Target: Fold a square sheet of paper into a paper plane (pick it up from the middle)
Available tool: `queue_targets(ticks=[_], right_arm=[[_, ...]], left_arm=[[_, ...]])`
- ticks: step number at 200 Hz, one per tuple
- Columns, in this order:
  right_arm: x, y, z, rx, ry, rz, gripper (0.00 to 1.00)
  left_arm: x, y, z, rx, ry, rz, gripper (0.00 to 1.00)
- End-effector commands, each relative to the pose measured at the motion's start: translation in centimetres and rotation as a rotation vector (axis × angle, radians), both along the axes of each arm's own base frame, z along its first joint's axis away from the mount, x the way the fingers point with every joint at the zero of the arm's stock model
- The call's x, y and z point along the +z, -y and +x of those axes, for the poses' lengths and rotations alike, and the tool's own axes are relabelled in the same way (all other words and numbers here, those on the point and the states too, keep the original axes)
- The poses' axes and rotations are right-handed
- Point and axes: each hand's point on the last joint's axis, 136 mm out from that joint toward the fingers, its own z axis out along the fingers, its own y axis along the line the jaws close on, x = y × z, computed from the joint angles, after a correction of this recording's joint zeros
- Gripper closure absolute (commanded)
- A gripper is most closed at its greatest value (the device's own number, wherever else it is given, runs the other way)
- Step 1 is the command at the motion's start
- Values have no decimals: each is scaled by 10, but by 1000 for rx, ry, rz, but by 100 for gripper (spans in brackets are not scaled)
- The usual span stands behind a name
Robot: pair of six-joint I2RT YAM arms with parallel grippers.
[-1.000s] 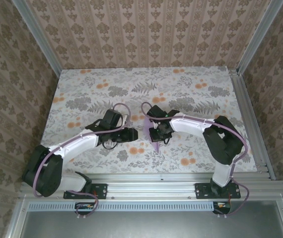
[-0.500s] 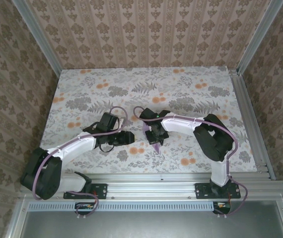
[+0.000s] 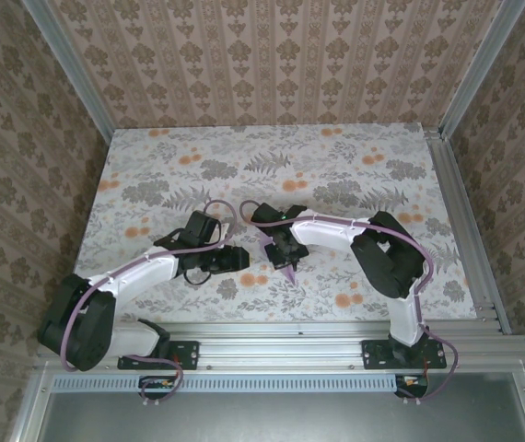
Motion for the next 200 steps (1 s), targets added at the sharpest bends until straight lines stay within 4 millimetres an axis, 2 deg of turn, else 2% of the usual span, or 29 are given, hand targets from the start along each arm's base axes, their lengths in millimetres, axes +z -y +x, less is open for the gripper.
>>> queue_targets(ticks=[1,24,55,96,126,165,177,185,200], right_arm=[[-22,3,-9,16,-41,-52,85],[-18,2,-9,10,-36,-39,84],[2,1,-3,11,0,-21,84],[41,6,1,27,50,-9,71],[73,14,1,35,70,25,64],[107,7,-9,111,61,198,57],[115,7,-9,139,75,245,54],[121,7,-7,152,98,271,51],[130,10,-1,160,150,339,46]], left_arm=[[-2,1,-2,-20,-2,-16,49],[-2,3,0,-24,-2,-22,49],[8,5,4,-36,19,-24,48],[33,9,13,-85,83,-12,44],[54,8,23,-110,158,11,35],[77,6,39,-138,267,38,22],[82,2,46,-153,318,75,16],[84,-2,51,-163,358,111,8],[85,-13,63,-169,453,201,4]])
